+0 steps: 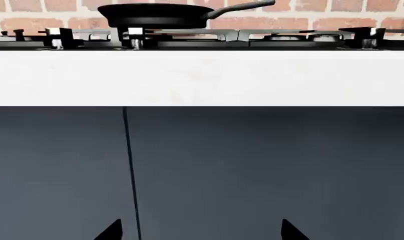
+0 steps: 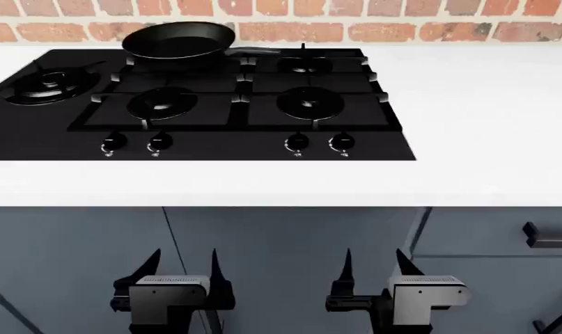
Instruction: Pick the kettle from the counter and place it on a stove burner. Then turn the burner on.
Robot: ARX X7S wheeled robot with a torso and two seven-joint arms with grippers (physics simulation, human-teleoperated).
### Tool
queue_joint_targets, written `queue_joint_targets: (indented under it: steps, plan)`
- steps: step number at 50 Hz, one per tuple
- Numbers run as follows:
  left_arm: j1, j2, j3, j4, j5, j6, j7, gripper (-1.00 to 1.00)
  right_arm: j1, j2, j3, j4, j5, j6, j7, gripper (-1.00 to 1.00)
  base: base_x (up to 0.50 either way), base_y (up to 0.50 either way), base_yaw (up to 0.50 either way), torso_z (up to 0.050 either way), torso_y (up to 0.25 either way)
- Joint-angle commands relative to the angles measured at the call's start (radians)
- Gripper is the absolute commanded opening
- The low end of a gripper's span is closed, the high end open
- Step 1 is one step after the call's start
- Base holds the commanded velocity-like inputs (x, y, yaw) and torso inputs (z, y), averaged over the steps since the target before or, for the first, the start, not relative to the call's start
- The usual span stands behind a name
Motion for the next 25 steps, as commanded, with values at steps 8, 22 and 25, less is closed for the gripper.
queue_joint_targets:
  steps: [8, 22, 25]
  plan:
    - [0.004, -0.04, 0.042, -0.007, -0.032, 0.009, -0.05, 1.0, -0.007, 0.035, -0.034, 0.001, 0.058, -0.009, 0.063, 1.0, 0.0, 0.03, 0.0, 0.0, 0.0]
    - [0.003, -0.064, 0.07, -0.009, -0.054, 0.009, -0.082, 1.0, -0.004, 0.06, -0.065, 0.01, 0.09, -0.022, 0.089, 1.0, 0.0, 0.5, 0.0, 0.0, 0.0]
    - [0.004, -0.069, 0.075, -0.007, -0.059, 0.008, -0.085, 1.0, -0.002, 0.064, -0.07, 0.012, 0.095, -0.022, 0.094, 1.0, 0.0, 0.5, 0.0, 0.0, 0.0]
